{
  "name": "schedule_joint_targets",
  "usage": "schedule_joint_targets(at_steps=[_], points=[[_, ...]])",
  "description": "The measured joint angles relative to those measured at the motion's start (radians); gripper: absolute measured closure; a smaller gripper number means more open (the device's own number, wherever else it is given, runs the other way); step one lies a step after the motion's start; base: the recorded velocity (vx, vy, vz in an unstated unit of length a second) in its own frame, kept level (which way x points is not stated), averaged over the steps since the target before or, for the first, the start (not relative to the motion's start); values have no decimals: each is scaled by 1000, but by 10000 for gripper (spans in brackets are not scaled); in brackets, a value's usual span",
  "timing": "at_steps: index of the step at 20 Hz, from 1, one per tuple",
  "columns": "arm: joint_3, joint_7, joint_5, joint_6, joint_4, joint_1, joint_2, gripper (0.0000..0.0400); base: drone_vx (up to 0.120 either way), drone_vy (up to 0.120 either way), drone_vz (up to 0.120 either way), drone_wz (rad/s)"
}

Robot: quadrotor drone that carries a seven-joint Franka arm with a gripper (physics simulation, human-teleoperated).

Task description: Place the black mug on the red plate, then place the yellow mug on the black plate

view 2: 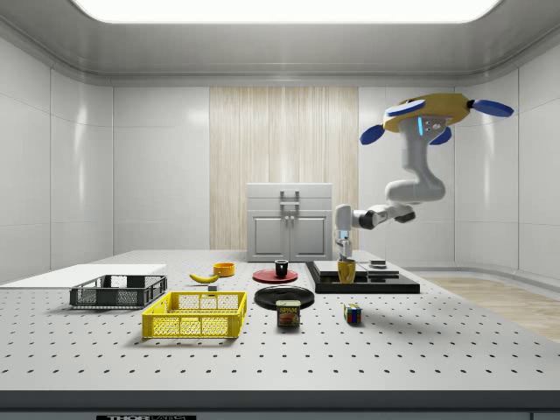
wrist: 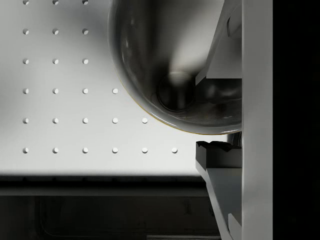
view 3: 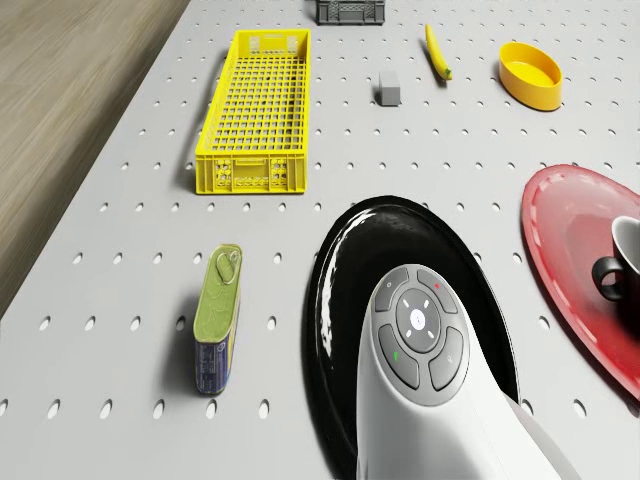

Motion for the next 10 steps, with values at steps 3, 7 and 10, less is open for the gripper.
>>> schedule_joint_targets(at_steps=[3,7,10], points=[[0,1,1,1,0,-1,-1,290,120,-120,0,0],[0,1,2,3,0,-2,-3,290,120,-120,0,0],[0,2,2,4,0,-2,-4,290,120,-120,0,0]])
